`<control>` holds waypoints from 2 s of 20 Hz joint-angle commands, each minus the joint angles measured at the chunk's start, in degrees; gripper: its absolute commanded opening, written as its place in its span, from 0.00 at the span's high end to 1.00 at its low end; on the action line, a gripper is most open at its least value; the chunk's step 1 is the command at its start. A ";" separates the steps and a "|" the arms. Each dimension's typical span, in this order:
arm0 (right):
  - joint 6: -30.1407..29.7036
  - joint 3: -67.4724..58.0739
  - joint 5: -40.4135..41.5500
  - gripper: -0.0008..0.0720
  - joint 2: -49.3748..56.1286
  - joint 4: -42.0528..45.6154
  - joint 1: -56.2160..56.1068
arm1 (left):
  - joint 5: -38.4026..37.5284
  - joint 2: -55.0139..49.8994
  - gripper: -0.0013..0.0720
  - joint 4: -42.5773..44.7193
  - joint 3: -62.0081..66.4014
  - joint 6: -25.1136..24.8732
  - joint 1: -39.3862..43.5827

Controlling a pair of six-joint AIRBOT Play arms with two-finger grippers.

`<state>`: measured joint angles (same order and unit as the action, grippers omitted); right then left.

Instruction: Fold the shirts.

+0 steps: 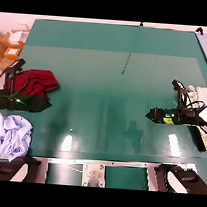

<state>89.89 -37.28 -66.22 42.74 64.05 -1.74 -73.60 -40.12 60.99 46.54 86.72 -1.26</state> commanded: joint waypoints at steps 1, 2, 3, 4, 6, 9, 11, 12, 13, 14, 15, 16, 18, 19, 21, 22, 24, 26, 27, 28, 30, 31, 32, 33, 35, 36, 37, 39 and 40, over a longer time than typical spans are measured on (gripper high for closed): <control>0.02 0.02 0.42 0.96 -0.04 -0.04 -0.07 | 14.14 -0.24 0.95 10.19 0.13 -0.57 -1.55; 0.02 0.02 0.44 0.96 -0.04 -0.02 -0.07 | 18.49 -1.22 0.95 17.31 1.01 -0.37 -3.56; 0.02 0.02 1.03 0.96 -0.04 -0.17 -0.07 | 21.53 -3.28 0.77 23.28 2.62 0.24 -6.34; 0.02 0.02 1.68 0.96 -0.04 -0.20 -0.07 | 23.98 -6.01 0.19 26.80 4.15 0.26 -9.35; 0.02 0.02 2.51 0.96 -0.04 -0.17 -0.07 | 27.36 -13.22 0.03 27.91 6.67 0.22 -15.87; 0.00 0.02 4.46 0.66 -0.04 -0.20 -0.07 | 28.17 -26.03 0.00 27.76 8.26 0.24 -21.24; 0.02 0.00 5.31 0.54 -0.04 -0.20 -0.07 | 27.98 -32.96 0.00 27.76 8.28 0.22 -22.08; 0.00 0.00 5.33 0.54 -0.04 -0.17 -0.07 | 28.04 -35.56 0.00 27.71 8.28 0.22 -22.08; 0.00 0.00 5.33 0.54 -0.04 -0.17 -0.07 | 28.15 -37.68 0.00 26.95 8.28 0.24 -22.08; 0.02 0.00 5.33 0.54 -0.04 -0.17 -0.07 | 28.20 -39.12 0.01 26.08 8.28 0.24 -22.08; 0.02 0.00 5.33 0.55 -0.04 -0.17 -0.07 | 28.00 -40.24 0.01 24.85 8.31 0.22 -22.08; 0.02 0.00 5.33 0.55 -0.04 -0.20 -0.07 | 27.45 -40.59 0.01 23.80 8.28 0.22 -22.08; 0.02 0.00 5.33 0.77 -0.04 -0.20 -0.07 | 24.39 -40.19 0.77 20.94 8.87 -0.83 -22.08; 0.04 0.00 5.31 0.80 -0.04 -0.22 -0.07 | 21.53 -40.19 0.96 18.97 10.29 -2.40 -22.05; 0.15 -0.17 5.27 0.83 -0.04 -0.24 -0.02 | 15.54 -39.58 0.96 12.98 14.82 -4.44 -22.03; 1.05 -0.50 5.25 0.83 -0.04 -0.22 0.31 | 13.68 -38.29 0.96 9.05 17.38 -5.35 -21.70; 1.55 -2.12 5.20 0.88 -0.07 -0.70 2.10 | 12.41 -33.77 0.96 4.28 23.65 -5.75 -18.58; 1.53 -4.83 5.01 0.89 -0.07 -0.68 4.83 | 11.63 -28.44 0.96 0.13 30.53 -5.55 -12.04; 1.53 -6.40 4.85 0.89 -0.07 -0.70 6.38 | 10.93 -26.62 0.96 -2.05 33.62 -4.70 -8.28; 1.51 -7.80 4.83 0.89 -0.07 -0.81 7.74 | 10.51 -25.35 0.96 -3.98 36.22 -3.72 -4.02; 1.51 -10.32 4.83 0.89 -0.07 -1.07 10.29 | 10.12 -24.52 0.96 -5.95 40.06 -2.16 6.58; 1.49 -11.23 4.81 0.89 -0.07 -1.07 11.21 | 11.02 -24.55 0.96 -5.88 40.22 -1.18 11.54; 1.51 -11.69 4.68 0.89 -0.07 -1.07 11.85 | 12.13 -24.92 0.96 -5.75 39.78 -1.05 16.26; 1.51 -11.78 4.70 0.89 -0.04 -1.07 12.28 | 13.40 -25.99 0.96 -5.73 39.06 -0.79 20.90; 1.51 -11.78 4.66 0.89 0.37 -1.11 12.37 | 15.89 -29.40 0.96 -5.73 37.18 1.18 28.30; 1.51 -11.78 4.50 0.89 0.50 -1.14 12.37 | 17.38 -31.98 0.96 -5.81 36.26 1.84 31.71; 1.51 -11.78 4.15 0.89 0.72 -1.64 12.37 | 18.32 -34.80 0.95 -6.01 35.71 1.79 34.58; 1.29 -11.78 3.96 0.89 1.44 -2.64 12.37 | 19.80 -41.51 0.95 -6.71 35.58 1.77 39.34; 1.31 -11.78 3.72 0.85 1.86 -2.89 12.37 | 20.52 -44.48 0.95 -7.98 35.60 1.20 40.63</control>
<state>91.37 -48.84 -61.98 43.79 62.08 10.44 -55.99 -77.38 54.92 82.59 87.61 32.51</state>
